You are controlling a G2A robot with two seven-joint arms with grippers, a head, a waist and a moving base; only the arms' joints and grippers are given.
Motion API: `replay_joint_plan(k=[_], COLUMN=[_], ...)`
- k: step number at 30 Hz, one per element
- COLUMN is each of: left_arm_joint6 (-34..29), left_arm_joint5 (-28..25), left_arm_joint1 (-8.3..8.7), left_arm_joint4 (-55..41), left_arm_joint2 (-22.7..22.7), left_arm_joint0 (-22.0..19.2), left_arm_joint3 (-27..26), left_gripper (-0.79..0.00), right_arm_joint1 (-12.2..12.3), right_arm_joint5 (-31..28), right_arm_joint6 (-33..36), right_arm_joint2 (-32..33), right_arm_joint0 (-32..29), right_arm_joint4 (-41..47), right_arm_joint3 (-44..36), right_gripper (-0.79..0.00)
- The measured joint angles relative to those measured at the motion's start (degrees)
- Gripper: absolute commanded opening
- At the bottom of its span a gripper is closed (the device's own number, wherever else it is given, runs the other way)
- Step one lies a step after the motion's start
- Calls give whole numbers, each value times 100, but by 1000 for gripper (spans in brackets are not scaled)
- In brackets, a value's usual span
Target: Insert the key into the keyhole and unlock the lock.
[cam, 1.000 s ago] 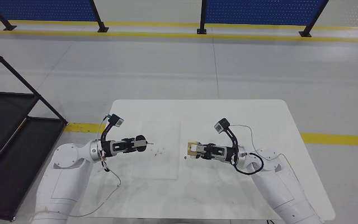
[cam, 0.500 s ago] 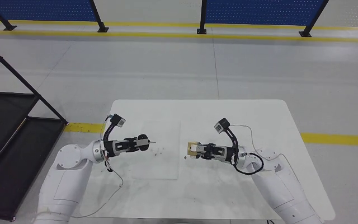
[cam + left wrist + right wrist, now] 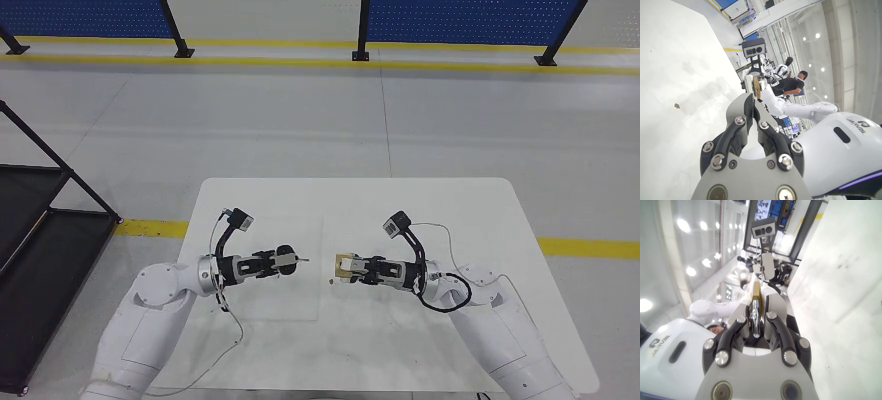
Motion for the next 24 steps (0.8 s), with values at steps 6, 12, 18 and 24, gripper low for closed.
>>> replay_joint_plan(k=[6, 12, 18, 24], left_arm_joint6=[283, 703, 824, 823], left_arm_joint5=[-239, -270, -284, -284], left_arm_joint1=[-10, -15, -13, -13], left_arm_joint4=[200, 457, 517, 516], left_arm_joint2=[187, 312, 297, 297], left_arm_joint0=[67, 219, 226, 226], left_arm_joint3=[-147, -336, -368, -367], left_gripper=[-785, -785, -785, -785], right_arm_joint1=[0, 0, 0, 0], right_arm_joint5=[0, 0, 0, 0], right_arm_joint6=[0, 0, 0, 0], right_arm_joint2=[0, 0, 0, 0], right_arm_joint0=[0, 0, 0, 0], right_arm_joint4=[0, 0, 0, 0], right_arm_joint3=[0, 0, 0, 0], right_gripper=[-785, -785, -785, -785])
